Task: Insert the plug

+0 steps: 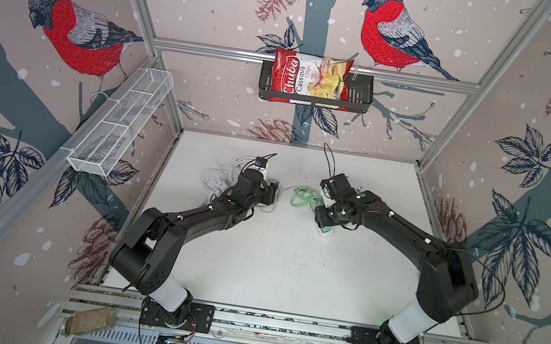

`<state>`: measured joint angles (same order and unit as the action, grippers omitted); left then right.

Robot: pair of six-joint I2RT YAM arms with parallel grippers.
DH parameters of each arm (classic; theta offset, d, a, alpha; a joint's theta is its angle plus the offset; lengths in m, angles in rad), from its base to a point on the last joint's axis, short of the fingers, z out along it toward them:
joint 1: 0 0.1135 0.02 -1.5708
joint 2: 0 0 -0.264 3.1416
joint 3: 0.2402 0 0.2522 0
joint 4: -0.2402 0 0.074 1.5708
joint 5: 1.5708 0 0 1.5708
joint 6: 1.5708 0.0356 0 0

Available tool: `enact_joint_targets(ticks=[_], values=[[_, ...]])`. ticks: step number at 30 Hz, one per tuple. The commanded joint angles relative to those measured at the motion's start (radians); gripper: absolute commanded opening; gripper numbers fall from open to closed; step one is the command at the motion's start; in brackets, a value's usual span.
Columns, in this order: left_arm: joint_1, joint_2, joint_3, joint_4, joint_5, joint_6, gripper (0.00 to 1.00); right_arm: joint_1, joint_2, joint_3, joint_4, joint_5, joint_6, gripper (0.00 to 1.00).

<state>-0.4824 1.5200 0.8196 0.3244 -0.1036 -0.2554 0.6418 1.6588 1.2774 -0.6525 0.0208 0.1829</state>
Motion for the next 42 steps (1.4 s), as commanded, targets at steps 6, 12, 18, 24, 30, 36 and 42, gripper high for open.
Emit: enact_joint_targets(ticks=[6, 12, 18, 24, 30, 36, 42], values=[[0.022, -0.134, -0.034, -0.025, -0.285, 0.049, 0.86, -0.018, -0.146, -0.010, -0.027, 0.024, 0.045, 1.00], [0.101, -0.333, -0.168, 0.038, -0.528, 0.101, 0.98, -0.103, -0.399, -0.152, 0.178, 0.112, 0.111, 1.00], [0.197, -0.384, -0.449, 0.478, -0.693, 0.249, 0.97, -0.255, -0.672, -0.361, 0.467, 0.303, 0.210, 1.00], [0.230, -0.199, -0.592, 0.790, -0.686, 0.297, 0.97, -0.305, -0.857, -0.733, 0.884, 0.672, 0.033, 1.00], [0.241, -0.161, -0.670, 0.959, -0.506, 0.301, 0.97, -0.431, -0.885, -1.017, 1.230, 0.654, -0.092, 1.00], [0.248, -0.043, -0.691, 1.147, -0.422, 0.372, 0.97, -0.547, -0.772, -1.215, 1.589, 0.455, -0.032, 1.00], [0.263, 0.025, -0.732, 1.289, -0.394, 0.374, 0.97, -0.559, -0.423, -1.260, 2.027, 0.339, -0.098, 1.00]])
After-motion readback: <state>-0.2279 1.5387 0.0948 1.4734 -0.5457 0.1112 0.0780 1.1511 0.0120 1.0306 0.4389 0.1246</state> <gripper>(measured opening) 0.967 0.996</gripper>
